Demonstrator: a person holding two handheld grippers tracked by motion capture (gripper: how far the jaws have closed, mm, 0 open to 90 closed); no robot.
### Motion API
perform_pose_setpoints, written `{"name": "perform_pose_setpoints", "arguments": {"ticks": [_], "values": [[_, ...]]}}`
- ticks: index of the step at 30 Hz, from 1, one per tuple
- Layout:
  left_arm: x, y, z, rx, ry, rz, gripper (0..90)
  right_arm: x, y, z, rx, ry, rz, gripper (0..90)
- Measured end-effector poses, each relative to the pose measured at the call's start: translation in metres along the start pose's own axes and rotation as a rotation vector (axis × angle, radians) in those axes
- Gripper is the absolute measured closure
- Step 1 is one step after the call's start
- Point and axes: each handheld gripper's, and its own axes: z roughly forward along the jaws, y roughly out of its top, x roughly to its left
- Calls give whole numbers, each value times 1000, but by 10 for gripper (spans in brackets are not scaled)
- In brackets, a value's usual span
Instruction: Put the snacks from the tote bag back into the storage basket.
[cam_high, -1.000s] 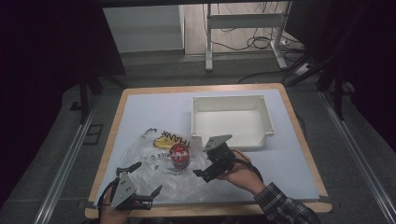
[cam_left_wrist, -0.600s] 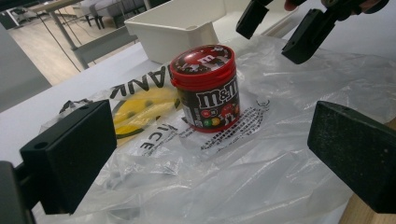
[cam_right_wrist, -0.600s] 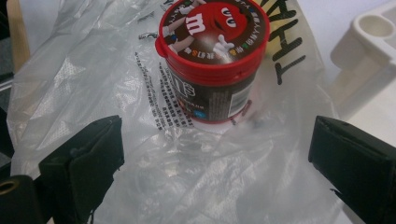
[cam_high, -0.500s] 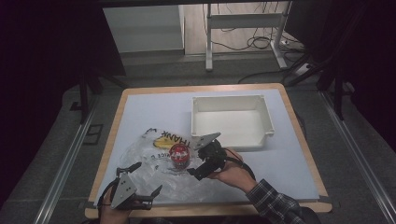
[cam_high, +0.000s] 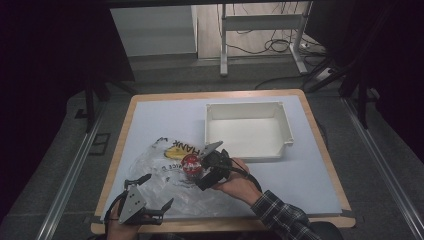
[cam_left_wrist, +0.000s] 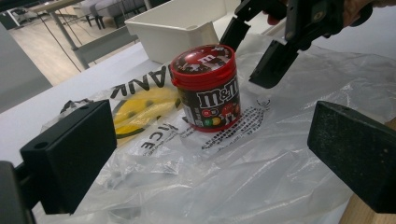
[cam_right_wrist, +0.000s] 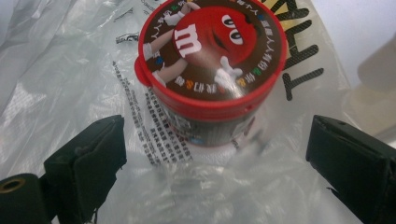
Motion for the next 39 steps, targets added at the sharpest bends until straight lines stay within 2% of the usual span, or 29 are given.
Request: {"name": "perform_pose_setpoints", "arguments": {"ticks": [11,25,27,28,30,31,39], "values": [[0,0,0,0,0,3,13,7,9,21,19,-49,48,76],[0,0,-1,-1,1,0,13,8,24,40,45,-56,87,83],[0,0,-1,-2,1,0,13,8,26,42,51,-58,105,100],[0,0,-1,-2,1,0,13,8,26,42,50,-38,129,143],[0,0,-1,-2,1,1,13,12,27,43,53,-52,119,156],[0,0,-1,-2,0,1,13,16,28,44,67,-78,108,156],[0,0,-1,-4,0,0,13,10,29,47,56,-79,131,215]]}}
